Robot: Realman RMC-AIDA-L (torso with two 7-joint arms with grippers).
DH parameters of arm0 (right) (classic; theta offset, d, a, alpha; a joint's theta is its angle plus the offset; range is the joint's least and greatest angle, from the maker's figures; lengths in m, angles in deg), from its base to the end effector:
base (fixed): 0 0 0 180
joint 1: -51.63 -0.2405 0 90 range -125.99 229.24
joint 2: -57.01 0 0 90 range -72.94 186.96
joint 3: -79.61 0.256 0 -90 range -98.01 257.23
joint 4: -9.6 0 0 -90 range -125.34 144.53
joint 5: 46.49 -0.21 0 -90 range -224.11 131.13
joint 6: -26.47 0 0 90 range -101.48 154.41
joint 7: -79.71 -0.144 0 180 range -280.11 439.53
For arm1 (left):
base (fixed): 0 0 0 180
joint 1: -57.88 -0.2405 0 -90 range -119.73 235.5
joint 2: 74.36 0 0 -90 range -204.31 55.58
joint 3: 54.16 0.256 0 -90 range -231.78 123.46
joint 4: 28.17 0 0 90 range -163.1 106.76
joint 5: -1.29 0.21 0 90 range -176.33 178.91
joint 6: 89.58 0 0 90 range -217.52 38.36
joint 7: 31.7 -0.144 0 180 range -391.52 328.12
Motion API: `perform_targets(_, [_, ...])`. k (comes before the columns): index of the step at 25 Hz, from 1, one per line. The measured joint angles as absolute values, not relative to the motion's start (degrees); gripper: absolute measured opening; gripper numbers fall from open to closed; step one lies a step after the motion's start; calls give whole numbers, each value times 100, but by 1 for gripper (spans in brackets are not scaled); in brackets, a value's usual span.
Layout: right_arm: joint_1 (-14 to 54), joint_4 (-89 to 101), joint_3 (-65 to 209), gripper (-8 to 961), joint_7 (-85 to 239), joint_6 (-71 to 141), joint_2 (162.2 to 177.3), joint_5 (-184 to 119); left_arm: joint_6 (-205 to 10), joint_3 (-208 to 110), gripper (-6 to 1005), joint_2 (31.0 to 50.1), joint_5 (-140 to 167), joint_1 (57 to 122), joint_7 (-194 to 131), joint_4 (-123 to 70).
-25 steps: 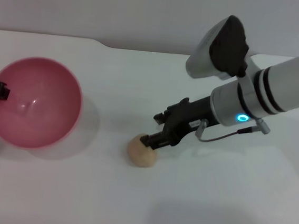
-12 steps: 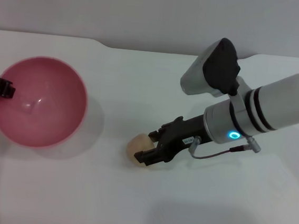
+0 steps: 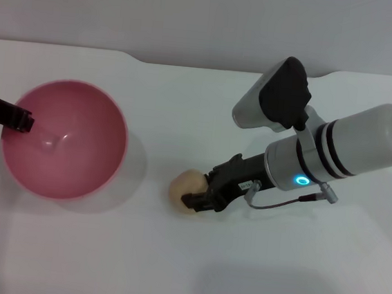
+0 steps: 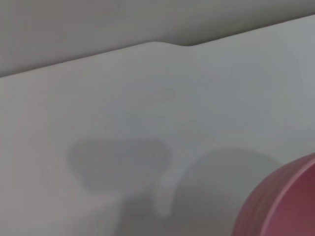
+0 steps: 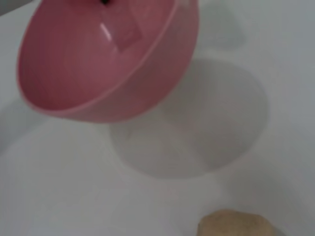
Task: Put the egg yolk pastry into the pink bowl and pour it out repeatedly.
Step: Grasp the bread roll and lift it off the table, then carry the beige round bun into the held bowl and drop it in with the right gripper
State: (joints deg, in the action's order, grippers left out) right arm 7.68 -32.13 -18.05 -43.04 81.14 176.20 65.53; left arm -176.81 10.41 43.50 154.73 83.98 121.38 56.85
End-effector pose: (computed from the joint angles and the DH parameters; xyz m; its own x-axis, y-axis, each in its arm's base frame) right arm 0.1698 0.3670 -0.1185 0.8823 -0.4707 0.0034 -0.4618 -0.8671 -0.1868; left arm -0.2389 0.3539 0.0786 0.5454 0.8305 0.1129 0.6988 -0.3763 -0.6083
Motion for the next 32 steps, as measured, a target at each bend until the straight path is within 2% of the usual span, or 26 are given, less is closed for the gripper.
perform_targets(2, [775,-3213,-1784,622,-4305,8114,17617,6538,-17681,1061,-2,4350,15474,8402,12139,5682])
perform_targets(4, [788,-3213,-1749,444,-4306,8114,17615,6530,-17681,1079,-2,4350,15474,8412,12140,5671])
perform_targets(9, [900,-3311,-1469,401,-4305,8204,17607,6519,-17669,1135,-1,4350,15475,8435,12141,5655])
perform_targets(15, [1473,-4234,-330,344,-4000,8996,17543,6536,-17659,1338,-1,4348,15477,8606,12141,5447])
perform_targets(21, [1885,-5424,679,317,-3645,9992,17541,6544,-17575,1722,-1,4373,15412,9312,12332,4435])
perform_targets(27, [1761,-5895,601,286,-3341,10669,17544,6578,-17313,2534,-1,4429,15391,10040,12675,3776])
perform_targets(32, [1493,-5833,7,248,-3307,10698,17553,6909,-17283,2752,-2,4445,15195,10222,12778,3772])
